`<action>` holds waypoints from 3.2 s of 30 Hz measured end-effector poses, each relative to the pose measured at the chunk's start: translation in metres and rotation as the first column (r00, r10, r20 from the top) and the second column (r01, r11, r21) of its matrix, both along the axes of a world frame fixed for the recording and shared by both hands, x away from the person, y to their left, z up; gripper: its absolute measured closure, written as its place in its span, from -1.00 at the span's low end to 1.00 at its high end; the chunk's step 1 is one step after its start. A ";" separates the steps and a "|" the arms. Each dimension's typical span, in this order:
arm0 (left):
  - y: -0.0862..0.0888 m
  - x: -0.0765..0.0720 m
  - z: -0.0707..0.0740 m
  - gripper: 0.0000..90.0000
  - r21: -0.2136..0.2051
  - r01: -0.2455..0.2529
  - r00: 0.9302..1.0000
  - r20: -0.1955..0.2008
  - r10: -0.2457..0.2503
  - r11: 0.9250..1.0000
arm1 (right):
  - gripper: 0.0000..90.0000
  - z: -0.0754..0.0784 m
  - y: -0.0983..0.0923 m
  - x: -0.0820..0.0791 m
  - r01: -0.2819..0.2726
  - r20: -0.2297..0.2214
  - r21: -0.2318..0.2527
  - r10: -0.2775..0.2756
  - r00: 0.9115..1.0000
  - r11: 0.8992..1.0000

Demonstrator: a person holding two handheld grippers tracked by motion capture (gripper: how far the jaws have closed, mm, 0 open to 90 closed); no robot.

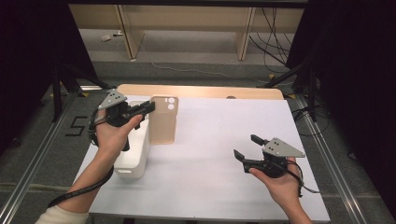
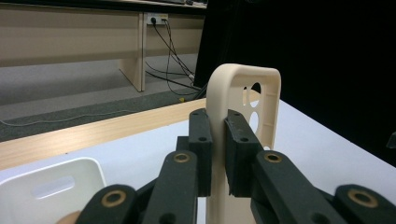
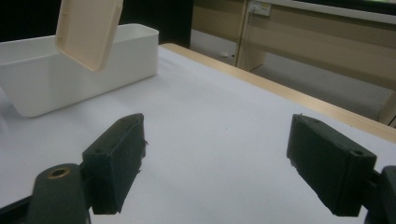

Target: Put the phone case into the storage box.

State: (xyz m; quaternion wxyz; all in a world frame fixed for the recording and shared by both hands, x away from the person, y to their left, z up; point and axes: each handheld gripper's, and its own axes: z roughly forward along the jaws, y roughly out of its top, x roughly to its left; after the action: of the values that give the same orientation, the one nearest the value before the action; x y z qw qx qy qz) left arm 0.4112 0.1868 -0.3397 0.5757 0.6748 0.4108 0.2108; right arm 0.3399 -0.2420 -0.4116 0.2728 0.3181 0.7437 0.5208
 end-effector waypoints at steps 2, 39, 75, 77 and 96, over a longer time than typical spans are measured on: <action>0.002 0.001 0.001 0.83 -0.004 -0.005 1.000 0.003 0.005 1.000 | -0.54 -0.001 0.000 0.000 -0.002 -0.003 -0.002 0.002 1.000 1.000; 0.025 0.012 0.008 0.83 0.012 -0.065 0.998 0.024 0.065 0.998 | -0.54 0.000 0.000 -0.002 0.000 -0.030 0.000 0.000 1.000 1.000; 0.038 0.025 0.009 0.83 0.029 -0.100 0.994 0.039 0.099 0.995 | -0.54 -0.002 0.000 0.000 0.002 -0.010 0.002 -0.002 1.000 1.000; 0.039 0.026 0.009 0.83 0.028 -0.103 0.994 0.037 0.102 0.994 | -0.54 -0.002 0.000 -0.001 0.006 -0.023 0.009 -0.006 1.000 1.000; 0.047 0.036 0.010 0.83 0.038 -0.120 0.992 0.047 0.118 0.992 | -0.54 -0.002 -0.001 0.000 0.011 -0.018 0.016 -0.011 1.000 1.000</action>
State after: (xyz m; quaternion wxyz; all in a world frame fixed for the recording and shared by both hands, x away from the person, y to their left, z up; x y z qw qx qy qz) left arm 0.4475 0.2341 -0.3299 0.5573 0.6558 0.4331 0.2679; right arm 0.3401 -0.2435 -0.4133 0.2662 0.3290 0.7403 0.5223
